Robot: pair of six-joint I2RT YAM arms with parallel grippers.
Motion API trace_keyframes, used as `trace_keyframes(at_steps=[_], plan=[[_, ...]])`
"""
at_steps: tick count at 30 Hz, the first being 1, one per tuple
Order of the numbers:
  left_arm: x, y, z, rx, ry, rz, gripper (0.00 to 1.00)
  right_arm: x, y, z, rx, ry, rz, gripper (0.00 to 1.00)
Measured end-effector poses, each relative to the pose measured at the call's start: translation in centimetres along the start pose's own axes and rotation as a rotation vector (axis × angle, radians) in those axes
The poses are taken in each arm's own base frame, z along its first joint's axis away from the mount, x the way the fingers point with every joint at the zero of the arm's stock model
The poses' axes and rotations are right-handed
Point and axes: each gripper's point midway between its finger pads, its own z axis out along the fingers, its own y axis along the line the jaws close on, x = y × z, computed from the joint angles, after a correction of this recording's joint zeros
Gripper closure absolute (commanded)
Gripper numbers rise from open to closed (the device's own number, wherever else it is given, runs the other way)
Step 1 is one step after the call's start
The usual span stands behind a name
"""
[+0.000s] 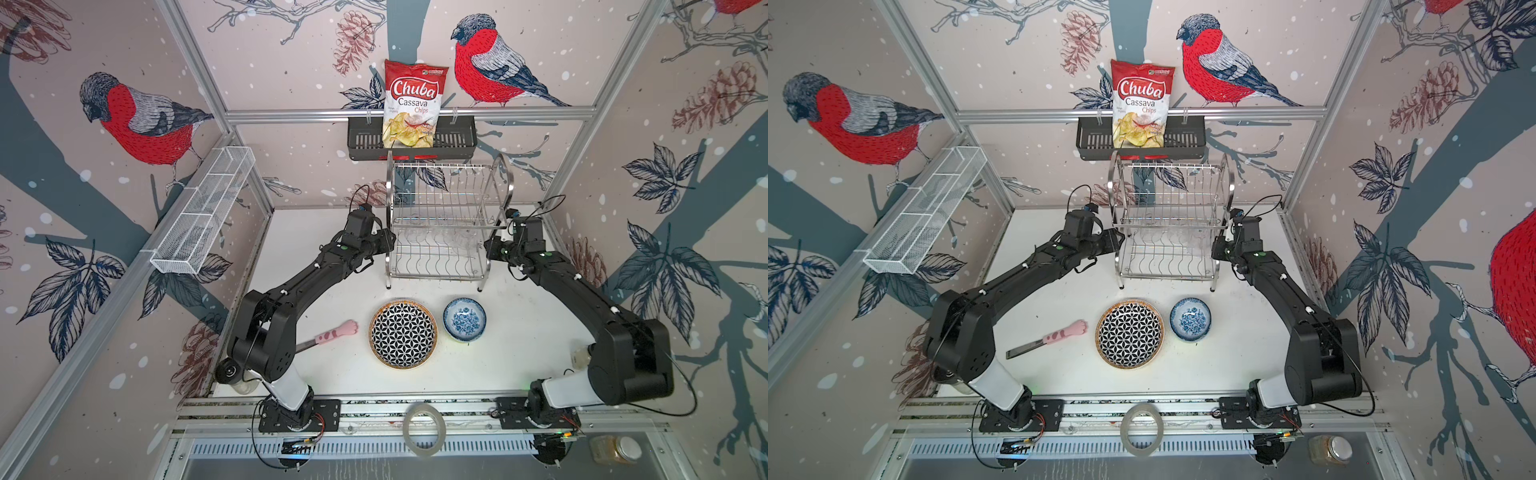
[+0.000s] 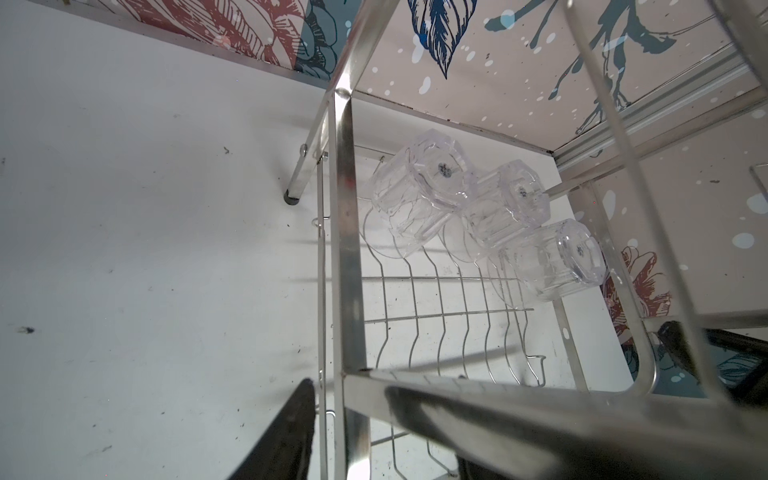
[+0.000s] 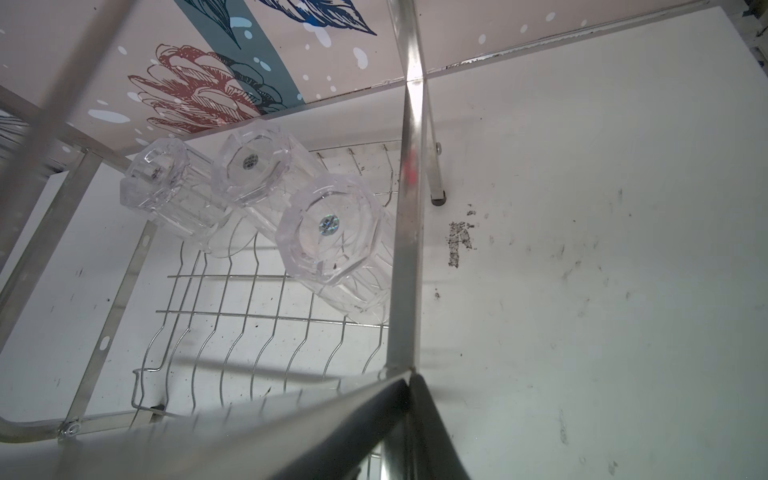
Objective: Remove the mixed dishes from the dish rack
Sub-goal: 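Move the right gripper toward the clear glasses on the rack's upper tier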
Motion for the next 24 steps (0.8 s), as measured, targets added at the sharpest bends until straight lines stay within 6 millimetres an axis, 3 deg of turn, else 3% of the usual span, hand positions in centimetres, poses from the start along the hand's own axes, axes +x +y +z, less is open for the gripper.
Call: trace_keyframes(at_steps=[11,19,24], plan=[[-1.0,-0.1,0.6,0.016,0.0,-0.005,0.46,-1.2,0.1,1.3,-0.035,0.003,0.07,0.58],[-1.6,-0.2,-0.8,0.004,-0.027,0.004,0.35,-1.5,0.3,-0.8,-0.044,-0.062,0.086,0.45],[-1.3,0.1,-1.8,-0.005,-0.033,0.003,0.27,-1.0,0.1,-3.4,-0.01,-0.137,0.077,0.33]])
